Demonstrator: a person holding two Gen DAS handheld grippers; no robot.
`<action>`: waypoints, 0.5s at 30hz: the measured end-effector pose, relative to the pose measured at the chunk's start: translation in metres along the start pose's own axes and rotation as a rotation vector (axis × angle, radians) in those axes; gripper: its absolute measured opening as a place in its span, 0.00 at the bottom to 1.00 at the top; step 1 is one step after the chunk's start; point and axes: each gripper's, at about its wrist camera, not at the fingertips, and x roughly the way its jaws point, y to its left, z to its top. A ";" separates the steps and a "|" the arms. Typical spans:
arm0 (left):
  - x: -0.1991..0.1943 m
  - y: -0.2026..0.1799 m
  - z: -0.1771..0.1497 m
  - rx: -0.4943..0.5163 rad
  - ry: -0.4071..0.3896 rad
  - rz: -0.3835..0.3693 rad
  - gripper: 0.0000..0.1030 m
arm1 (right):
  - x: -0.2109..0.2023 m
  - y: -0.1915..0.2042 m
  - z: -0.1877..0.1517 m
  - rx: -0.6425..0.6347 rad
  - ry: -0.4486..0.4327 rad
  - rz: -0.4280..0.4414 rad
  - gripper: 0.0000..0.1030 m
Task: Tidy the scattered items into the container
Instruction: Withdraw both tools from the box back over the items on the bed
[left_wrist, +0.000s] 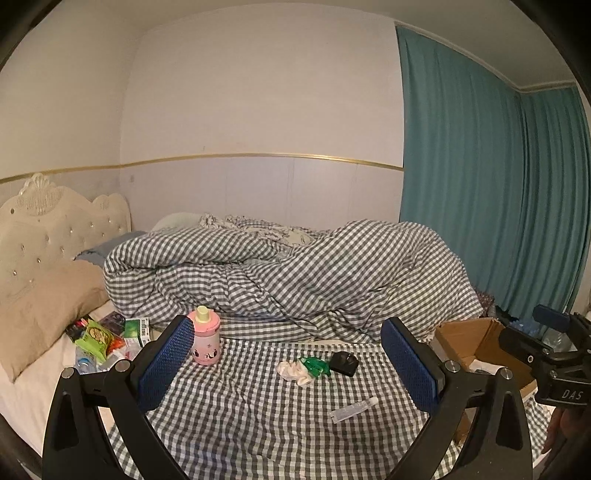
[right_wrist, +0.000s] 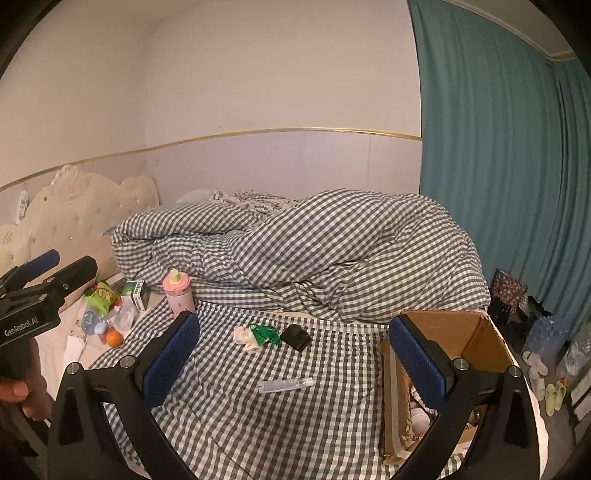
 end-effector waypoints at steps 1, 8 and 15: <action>0.003 0.001 -0.001 0.001 0.004 0.002 1.00 | 0.002 -0.001 0.000 0.003 0.003 0.002 1.00; 0.026 0.006 -0.013 -0.010 0.043 0.002 1.00 | 0.028 0.002 -0.010 0.010 0.063 0.024 1.00; 0.052 0.007 -0.024 -0.013 0.084 -0.005 1.00 | 0.055 0.003 -0.021 0.015 0.123 0.027 1.00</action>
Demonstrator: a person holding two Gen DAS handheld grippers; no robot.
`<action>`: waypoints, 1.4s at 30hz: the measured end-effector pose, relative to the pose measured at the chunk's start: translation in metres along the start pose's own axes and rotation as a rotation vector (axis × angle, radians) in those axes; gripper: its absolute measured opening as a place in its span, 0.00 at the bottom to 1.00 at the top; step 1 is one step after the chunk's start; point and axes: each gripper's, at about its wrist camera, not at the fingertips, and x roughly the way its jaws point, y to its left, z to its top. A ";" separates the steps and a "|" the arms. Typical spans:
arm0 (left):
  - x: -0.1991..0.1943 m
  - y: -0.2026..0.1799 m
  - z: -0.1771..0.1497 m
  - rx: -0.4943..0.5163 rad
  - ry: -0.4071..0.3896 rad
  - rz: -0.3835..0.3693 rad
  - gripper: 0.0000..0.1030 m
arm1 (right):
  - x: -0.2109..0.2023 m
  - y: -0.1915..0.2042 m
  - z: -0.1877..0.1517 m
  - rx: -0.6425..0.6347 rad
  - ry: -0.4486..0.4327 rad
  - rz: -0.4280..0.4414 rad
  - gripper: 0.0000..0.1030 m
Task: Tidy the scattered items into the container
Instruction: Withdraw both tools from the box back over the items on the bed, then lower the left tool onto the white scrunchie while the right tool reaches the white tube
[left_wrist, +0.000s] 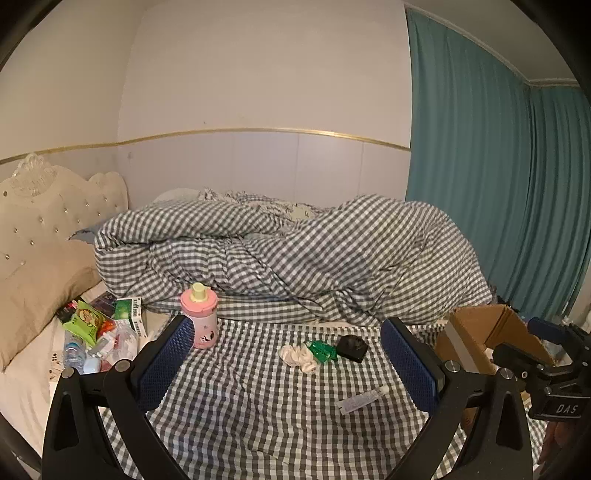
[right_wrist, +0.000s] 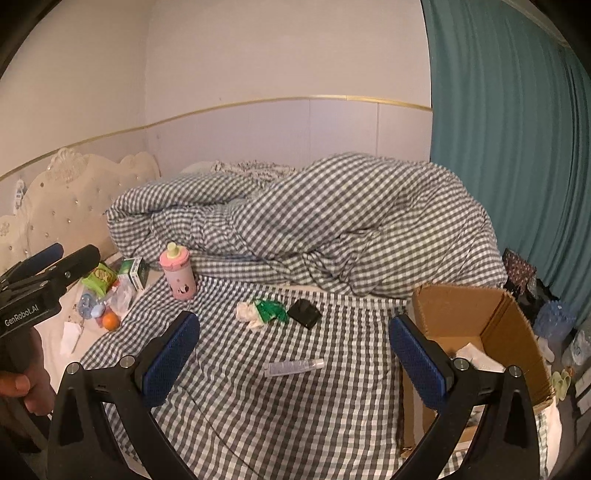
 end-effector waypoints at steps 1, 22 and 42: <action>0.004 0.000 -0.002 0.000 0.005 -0.002 1.00 | 0.005 0.000 -0.001 0.001 0.010 0.001 1.00; 0.128 0.015 -0.056 0.006 0.212 -0.026 1.00 | 0.113 -0.006 -0.046 0.064 0.227 0.083 1.00; 0.236 0.013 -0.108 0.029 0.338 -0.045 1.00 | 0.226 -0.014 -0.107 0.099 0.455 0.139 0.63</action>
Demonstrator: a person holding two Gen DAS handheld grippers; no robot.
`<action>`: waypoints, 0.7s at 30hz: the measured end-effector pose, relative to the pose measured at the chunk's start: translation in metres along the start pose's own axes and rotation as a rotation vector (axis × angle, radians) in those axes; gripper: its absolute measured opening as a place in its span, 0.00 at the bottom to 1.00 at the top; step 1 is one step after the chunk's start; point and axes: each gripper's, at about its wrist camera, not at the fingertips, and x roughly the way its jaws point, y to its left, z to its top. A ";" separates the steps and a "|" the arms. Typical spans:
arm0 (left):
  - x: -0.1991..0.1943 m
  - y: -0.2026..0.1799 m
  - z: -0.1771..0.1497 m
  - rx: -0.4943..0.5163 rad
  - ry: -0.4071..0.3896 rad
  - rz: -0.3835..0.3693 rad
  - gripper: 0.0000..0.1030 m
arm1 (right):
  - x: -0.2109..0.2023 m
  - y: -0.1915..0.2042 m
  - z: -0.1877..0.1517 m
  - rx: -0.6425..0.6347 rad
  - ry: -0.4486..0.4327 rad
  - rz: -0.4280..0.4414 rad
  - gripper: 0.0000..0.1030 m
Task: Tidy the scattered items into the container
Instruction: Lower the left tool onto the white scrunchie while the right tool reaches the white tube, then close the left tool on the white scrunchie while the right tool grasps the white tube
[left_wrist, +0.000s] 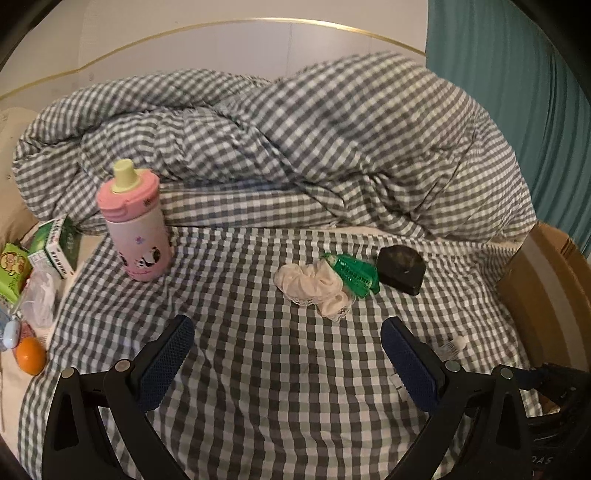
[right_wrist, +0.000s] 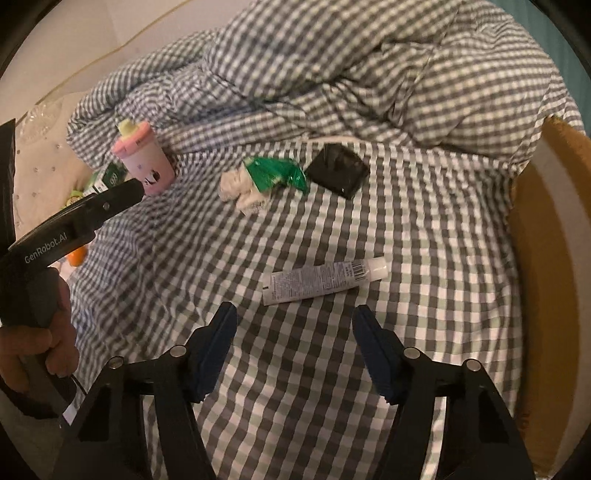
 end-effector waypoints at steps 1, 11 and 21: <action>0.005 0.000 -0.001 0.003 0.004 -0.002 1.00 | 0.006 -0.001 0.001 0.004 0.007 0.002 0.63; 0.063 -0.001 0.003 0.024 0.045 -0.014 1.00 | 0.051 -0.009 0.013 0.033 0.052 0.017 0.63; 0.112 -0.009 0.010 0.028 0.081 -0.041 1.00 | 0.076 -0.018 0.022 0.037 0.070 0.032 0.63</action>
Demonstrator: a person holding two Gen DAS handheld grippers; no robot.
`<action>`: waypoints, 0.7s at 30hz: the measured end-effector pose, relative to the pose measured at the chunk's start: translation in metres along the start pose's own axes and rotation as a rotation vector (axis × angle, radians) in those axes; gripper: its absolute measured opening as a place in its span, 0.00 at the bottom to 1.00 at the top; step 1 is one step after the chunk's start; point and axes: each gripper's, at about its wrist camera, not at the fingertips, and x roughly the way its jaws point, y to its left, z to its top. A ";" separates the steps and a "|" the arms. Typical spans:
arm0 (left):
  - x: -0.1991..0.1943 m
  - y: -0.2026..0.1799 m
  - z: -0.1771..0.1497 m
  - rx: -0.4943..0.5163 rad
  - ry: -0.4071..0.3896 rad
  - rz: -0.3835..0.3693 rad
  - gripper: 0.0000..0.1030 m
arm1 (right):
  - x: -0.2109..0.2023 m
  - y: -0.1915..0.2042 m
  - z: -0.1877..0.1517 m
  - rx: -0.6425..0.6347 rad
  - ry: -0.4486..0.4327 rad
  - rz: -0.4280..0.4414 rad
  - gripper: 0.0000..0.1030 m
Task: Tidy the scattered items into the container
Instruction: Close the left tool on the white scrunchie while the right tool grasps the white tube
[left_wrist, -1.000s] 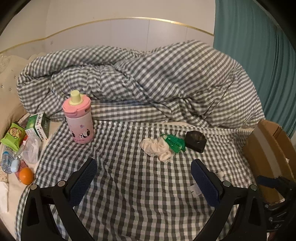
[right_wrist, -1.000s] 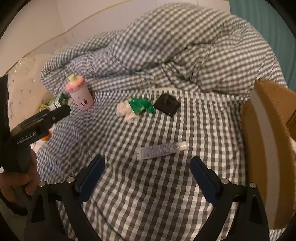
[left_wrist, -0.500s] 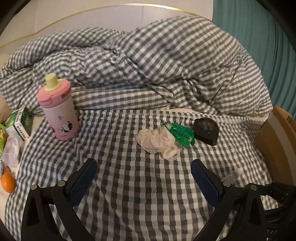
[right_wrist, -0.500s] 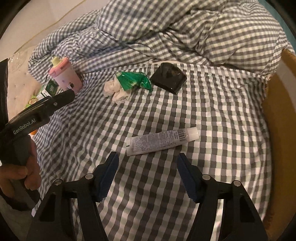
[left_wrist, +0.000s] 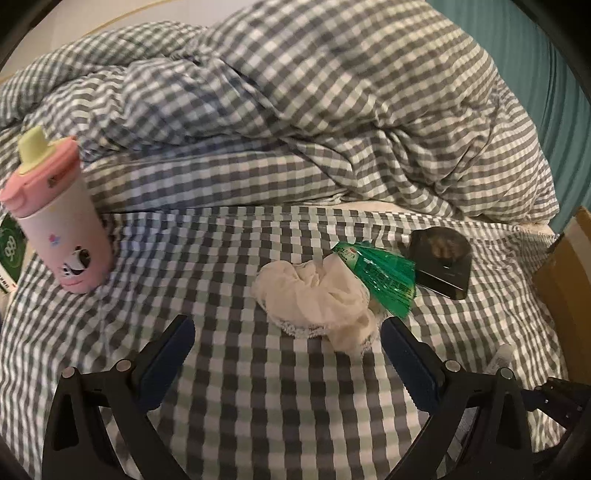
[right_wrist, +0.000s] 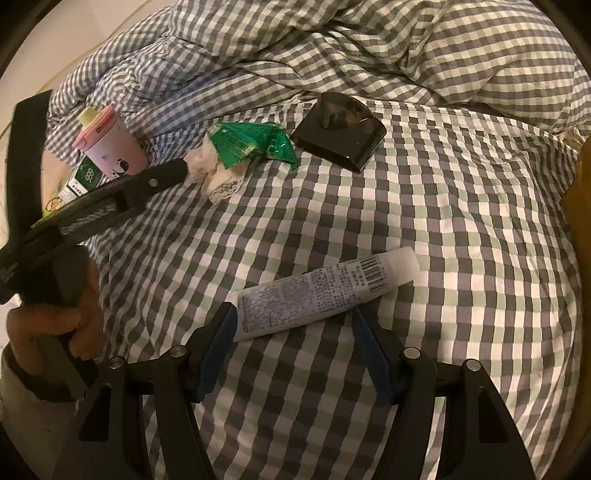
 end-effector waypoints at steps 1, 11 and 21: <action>0.002 -0.001 0.001 0.000 0.001 -0.003 1.00 | 0.000 0.000 0.002 -0.001 -0.002 -0.002 0.63; 0.027 -0.008 0.009 0.008 0.026 -0.036 0.93 | 0.010 0.009 0.015 -0.049 -0.025 -0.043 0.63; 0.034 -0.018 0.007 0.050 0.058 -0.095 0.16 | 0.017 0.007 0.023 -0.030 -0.045 -0.056 0.64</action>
